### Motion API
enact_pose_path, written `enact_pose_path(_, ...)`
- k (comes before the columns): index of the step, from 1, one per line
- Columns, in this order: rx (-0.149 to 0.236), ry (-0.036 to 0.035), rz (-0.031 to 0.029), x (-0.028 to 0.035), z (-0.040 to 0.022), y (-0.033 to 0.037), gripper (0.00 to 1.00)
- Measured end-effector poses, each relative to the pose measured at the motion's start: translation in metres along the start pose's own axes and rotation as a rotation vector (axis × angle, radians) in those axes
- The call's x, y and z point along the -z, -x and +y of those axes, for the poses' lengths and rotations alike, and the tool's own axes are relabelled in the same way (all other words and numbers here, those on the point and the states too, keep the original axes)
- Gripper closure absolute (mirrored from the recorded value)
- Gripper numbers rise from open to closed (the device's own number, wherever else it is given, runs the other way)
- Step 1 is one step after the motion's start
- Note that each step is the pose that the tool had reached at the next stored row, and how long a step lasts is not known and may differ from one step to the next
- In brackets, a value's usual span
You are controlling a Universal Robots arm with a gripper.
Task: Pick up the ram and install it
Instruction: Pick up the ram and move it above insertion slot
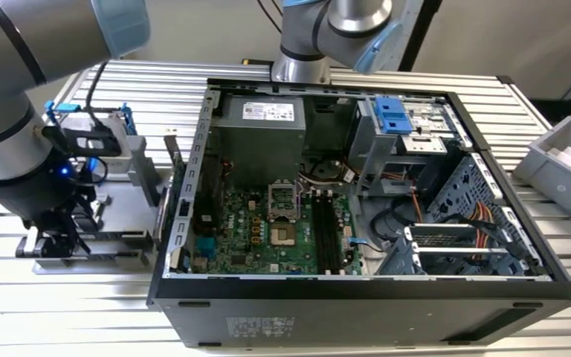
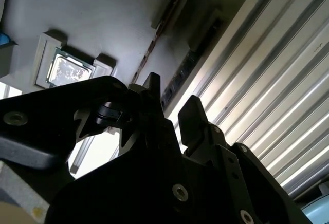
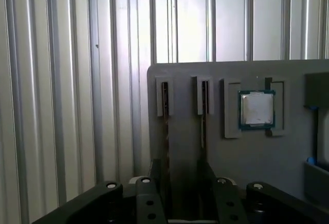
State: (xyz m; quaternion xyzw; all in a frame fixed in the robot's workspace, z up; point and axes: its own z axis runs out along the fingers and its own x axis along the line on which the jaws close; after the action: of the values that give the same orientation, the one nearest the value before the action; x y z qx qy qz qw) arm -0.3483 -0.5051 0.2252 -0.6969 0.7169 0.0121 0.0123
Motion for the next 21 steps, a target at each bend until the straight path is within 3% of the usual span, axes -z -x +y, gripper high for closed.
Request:
enact_pose_path(9,0.035,0.0012,-0.0001,-0.0158,0.0001,-0.0006,0.00)
enact_pose_path(21,0.056,0.0020,0.0000,-0.0276,0.0038,-0.0021,0.00)
